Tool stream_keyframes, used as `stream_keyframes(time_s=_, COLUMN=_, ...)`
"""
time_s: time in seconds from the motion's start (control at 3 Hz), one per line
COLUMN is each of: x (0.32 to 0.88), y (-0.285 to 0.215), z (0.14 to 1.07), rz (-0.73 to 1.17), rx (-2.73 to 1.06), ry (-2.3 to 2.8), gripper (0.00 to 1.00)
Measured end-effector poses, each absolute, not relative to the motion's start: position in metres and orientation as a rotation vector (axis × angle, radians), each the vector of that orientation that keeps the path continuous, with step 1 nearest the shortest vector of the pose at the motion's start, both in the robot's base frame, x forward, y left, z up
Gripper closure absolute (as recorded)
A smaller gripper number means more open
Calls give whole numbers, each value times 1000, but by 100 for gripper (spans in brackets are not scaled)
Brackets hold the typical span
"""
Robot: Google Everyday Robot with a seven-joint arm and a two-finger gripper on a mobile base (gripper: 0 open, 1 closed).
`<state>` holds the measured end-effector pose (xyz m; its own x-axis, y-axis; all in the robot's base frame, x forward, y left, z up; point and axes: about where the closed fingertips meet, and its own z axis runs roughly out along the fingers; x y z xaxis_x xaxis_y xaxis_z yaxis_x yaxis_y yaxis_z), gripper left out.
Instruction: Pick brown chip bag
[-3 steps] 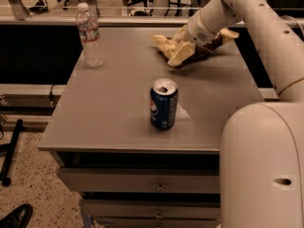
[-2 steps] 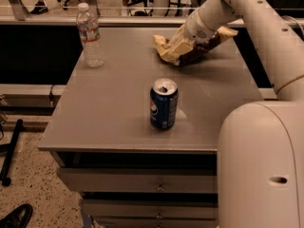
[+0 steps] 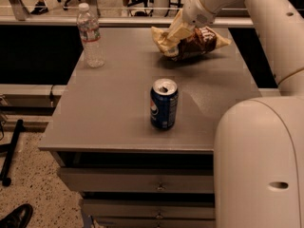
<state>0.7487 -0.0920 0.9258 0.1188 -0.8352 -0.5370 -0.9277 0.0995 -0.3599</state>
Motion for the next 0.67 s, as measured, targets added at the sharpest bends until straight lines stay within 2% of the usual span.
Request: stream_keyframes(time_s=0.67, x=741, y=-76, z=998, rz=24, rx=-1791, ry=1575, gripper=100)
